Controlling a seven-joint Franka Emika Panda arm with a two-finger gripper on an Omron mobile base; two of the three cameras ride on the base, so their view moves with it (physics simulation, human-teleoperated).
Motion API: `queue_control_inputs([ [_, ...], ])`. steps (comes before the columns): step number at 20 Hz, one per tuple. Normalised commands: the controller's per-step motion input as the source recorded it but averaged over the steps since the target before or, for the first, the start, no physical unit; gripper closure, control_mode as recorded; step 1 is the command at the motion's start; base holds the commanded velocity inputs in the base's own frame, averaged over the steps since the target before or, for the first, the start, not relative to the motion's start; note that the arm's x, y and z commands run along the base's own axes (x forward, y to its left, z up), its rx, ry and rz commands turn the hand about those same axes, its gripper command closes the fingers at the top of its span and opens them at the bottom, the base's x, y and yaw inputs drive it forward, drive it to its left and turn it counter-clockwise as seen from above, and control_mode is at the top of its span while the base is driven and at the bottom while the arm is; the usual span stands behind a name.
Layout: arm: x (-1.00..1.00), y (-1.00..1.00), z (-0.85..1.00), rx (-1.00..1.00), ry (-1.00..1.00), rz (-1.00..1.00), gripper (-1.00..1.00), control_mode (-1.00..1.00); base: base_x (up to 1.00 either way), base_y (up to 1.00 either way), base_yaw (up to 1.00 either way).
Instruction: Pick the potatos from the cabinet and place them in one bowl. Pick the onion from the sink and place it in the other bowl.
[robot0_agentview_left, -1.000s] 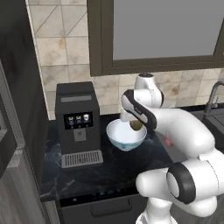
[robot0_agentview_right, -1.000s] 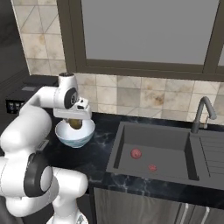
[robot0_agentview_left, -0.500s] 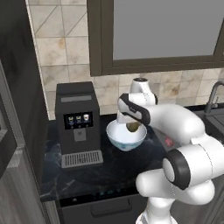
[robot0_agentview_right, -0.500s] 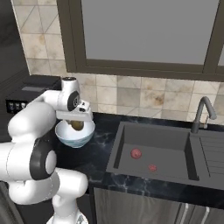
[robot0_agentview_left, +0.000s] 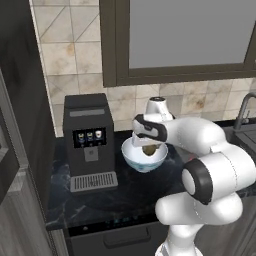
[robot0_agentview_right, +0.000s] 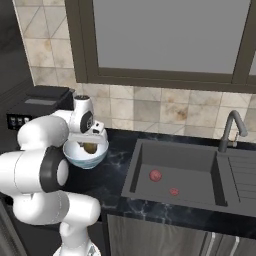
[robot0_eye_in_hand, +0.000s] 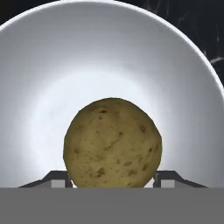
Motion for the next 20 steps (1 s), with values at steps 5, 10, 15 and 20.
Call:
queue_control_inputs([
  [5,0.05,0.06,-0.27,0.00,0.01,0.00,1.00,-1.00,0.00,0.00,0.00],
  [10,0.03,0.06,-0.21,0.00,0.01,0.00,1.00,-1.00,0.00,0.00,0.00],
  [15,0.04,0.06,-0.17,0.00,0.01,0.00,-1.00,-1.00,0.00,0.00,0.00],
  [20,0.01,0.00,0.00,0.00,0.00,0.00,-1.00,-1.00,0.00,0.00,0.00],
])
